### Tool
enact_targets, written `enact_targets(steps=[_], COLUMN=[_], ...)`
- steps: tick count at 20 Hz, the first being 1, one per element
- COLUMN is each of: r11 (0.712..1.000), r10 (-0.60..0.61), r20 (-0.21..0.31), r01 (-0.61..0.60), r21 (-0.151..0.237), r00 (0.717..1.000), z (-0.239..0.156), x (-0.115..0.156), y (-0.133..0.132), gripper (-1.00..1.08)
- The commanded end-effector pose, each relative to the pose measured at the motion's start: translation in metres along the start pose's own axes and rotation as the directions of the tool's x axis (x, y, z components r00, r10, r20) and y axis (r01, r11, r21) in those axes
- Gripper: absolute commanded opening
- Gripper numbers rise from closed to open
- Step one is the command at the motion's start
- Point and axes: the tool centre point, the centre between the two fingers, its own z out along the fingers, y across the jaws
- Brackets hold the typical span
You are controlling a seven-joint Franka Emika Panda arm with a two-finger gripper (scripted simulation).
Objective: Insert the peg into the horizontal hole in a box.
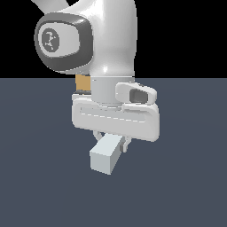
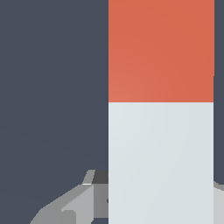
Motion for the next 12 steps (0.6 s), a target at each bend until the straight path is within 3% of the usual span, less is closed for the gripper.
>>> enact_targets(steps=[1,12], r11=[1.000,0.991], r10=[-0.030,-0.133], r20=[-0.002,-0.001], r01=[0.030,0.133], r21=[-0.005,-0.005], r00=[1.000,0.991], z=[-0.008,-0.028], x=[0.018,0.075], y=[-0.019,-0.095], gripper=[-1.00,-1.00])
